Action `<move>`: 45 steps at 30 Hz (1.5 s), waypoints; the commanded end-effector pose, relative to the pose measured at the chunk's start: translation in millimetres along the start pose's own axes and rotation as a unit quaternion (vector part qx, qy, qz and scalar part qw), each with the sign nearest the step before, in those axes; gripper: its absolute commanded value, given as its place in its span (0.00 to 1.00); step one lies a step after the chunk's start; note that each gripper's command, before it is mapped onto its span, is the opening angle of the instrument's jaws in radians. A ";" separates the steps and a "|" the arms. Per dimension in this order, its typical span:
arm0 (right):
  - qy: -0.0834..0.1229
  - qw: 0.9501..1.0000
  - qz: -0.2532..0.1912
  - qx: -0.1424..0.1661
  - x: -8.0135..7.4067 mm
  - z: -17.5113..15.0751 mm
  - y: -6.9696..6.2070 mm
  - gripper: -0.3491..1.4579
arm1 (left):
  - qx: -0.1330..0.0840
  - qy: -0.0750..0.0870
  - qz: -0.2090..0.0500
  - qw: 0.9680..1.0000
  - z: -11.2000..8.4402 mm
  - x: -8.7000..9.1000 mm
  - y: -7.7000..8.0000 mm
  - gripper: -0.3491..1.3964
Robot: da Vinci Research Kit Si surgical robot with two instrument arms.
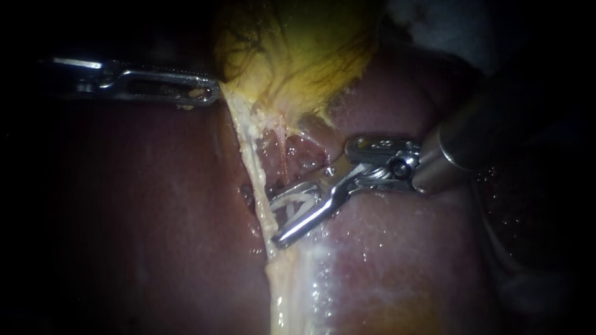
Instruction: Clipping first clip left tube
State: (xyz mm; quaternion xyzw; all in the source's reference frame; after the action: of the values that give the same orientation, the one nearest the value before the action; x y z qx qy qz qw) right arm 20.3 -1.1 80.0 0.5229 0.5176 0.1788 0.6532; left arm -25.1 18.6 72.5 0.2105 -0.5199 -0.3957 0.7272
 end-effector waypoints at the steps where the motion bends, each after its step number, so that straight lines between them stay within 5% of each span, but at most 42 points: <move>1: 0.001 1.000 -0.001 0.003 0.1 0.2 -0.2 0.50 | 0.000 0.000 0.000 1.000 0.0 0.0 0.0 0.00; 11: 0.008 1.000 -0.003 0.028 0.6 2.2 -2.4 0.50 | 0.000 0.000 0.000 1.000 0.0 0.0 0.0 0.00; 26: -0.017 0.997 0.000 0.073 2.0 4.7 -7.2 0.44 | 0.001 0.000 0.000 1.000 -0.1 -0.1 0.0 0.00; 40: -0.028 0.998 -0.007 0.061 2.2 5.8 -7.3 0.00 | 0.001 0.000 0.000 1.000 -0.1 -0.1 0.1 0.00; 45: -0.044 0.997 -0.036 0.048 2.3 5.8 -6.9 0.00 | 0.001 0.000 0.000 1.000 -0.1 -0.1 0.1 0.00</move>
State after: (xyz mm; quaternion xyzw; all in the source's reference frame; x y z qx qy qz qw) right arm 24.1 -4.8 72.5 0.5396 0.5154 0.1020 0.6579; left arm -25.0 18.7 72.5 0.2111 -0.5200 -0.3954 0.7271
